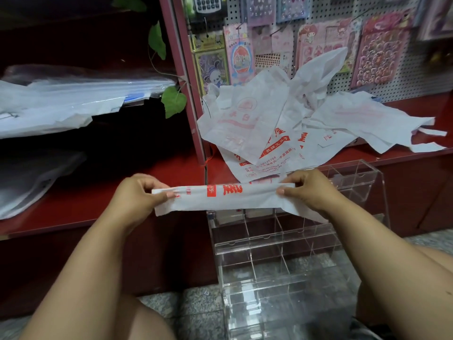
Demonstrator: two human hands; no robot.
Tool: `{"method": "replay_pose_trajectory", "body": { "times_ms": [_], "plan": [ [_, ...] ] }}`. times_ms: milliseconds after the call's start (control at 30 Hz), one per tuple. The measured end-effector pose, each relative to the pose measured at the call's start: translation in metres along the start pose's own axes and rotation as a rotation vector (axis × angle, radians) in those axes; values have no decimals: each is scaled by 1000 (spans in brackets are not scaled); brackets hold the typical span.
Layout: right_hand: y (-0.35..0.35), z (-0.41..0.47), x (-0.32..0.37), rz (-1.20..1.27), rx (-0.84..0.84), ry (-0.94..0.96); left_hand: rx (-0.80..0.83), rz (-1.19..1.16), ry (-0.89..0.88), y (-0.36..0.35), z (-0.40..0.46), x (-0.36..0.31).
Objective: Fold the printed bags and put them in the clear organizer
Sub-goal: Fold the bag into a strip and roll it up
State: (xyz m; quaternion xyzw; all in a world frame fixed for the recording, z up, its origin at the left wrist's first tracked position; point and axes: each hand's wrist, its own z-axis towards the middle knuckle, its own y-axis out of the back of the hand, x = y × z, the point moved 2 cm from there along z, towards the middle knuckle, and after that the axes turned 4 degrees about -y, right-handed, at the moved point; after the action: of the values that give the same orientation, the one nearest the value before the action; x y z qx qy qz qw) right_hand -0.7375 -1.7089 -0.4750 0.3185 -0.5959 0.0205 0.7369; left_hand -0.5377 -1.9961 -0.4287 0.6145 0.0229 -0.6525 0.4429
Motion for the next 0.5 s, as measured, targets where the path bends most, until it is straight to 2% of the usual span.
{"method": "replay_pose_trajectory", "body": {
  "times_ms": [100,200,267,400,500],
  "plan": [
    [3,-1,0,-198,112,31,-2,0,-41,4,7,-19],
    [2,-5,-5,-316,308,-63,36,-106,-94,3,12,-48],
    [-5,-12,-4,-199,389,-99,82,-94,-141,-4,15,-70],
    [-31,-23,10,262,511,-49,253,32,-253,-26,16,-118],
    [-39,-31,23,332,432,20,301,51,-308,-38,18,-141]
  ]
}}
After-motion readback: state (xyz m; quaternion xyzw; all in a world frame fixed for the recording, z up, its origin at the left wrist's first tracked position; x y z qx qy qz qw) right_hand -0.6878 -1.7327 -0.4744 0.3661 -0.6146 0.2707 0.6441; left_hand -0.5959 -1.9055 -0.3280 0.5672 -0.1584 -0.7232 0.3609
